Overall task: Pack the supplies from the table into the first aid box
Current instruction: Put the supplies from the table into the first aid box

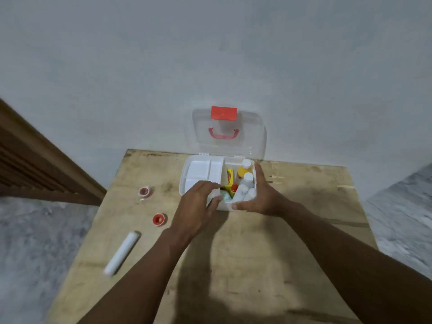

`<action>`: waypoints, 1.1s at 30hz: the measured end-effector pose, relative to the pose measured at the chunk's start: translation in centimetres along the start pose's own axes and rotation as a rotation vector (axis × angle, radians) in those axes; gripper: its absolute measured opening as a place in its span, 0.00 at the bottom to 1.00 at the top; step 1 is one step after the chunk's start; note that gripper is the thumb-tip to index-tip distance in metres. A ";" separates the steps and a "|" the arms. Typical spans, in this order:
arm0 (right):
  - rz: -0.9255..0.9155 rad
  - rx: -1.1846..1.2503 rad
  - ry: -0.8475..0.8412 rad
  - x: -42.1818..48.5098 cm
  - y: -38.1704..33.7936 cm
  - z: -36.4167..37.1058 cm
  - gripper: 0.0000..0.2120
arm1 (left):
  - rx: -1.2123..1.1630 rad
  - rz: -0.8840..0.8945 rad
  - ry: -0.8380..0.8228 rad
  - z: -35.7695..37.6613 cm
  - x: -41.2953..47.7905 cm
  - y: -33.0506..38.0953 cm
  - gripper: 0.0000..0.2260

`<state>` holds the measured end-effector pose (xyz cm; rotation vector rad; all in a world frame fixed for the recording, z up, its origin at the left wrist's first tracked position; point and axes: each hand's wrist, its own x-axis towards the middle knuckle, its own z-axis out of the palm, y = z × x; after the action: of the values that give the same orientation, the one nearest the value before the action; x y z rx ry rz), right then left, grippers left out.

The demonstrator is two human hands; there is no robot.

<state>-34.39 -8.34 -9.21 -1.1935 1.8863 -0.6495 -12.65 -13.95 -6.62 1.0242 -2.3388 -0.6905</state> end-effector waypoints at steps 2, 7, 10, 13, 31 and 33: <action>0.016 0.000 -0.047 -0.1 -0.1 -0.3 0.74 | 0.056 -0.048 0.059 -0.3 -2.3 -0.3 0.13; 0.006 -0.109 -0.103 -1.2 -1.2 -0.9 0.74 | 0.159 -0.204 0.184 -1.9 -8.1 -2.0 0.13; -0.006 -0.148 -0.063 -1.4 -1.5 -0.7 0.72 | 0.208 -0.312 0.220 -3.0 -11.5 -3.4 0.14; -0.017 -0.122 -0.062 -1.5 -1.5 -0.4 0.68 | 0.257 -0.485 0.179 -4.5 -14.4 -4.7 0.18; -0.007 -0.075 -0.058 -1.3 -2.1 0.3 0.58 | 0.312 -0.681 -0.331 -9.0 -14.0 -11.8 0.30; 0.000 -0.052 -0.048 -1.3 -2.2 0.5 0.62 | 0.259 -0.667 -0.362 -9.4 -13.7 -12.4 0.29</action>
<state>-32.59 -8.08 -7.38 -1.2312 1.8735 -0.5696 7.71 -13.10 -10.38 1.9867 -2.4163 -0.8814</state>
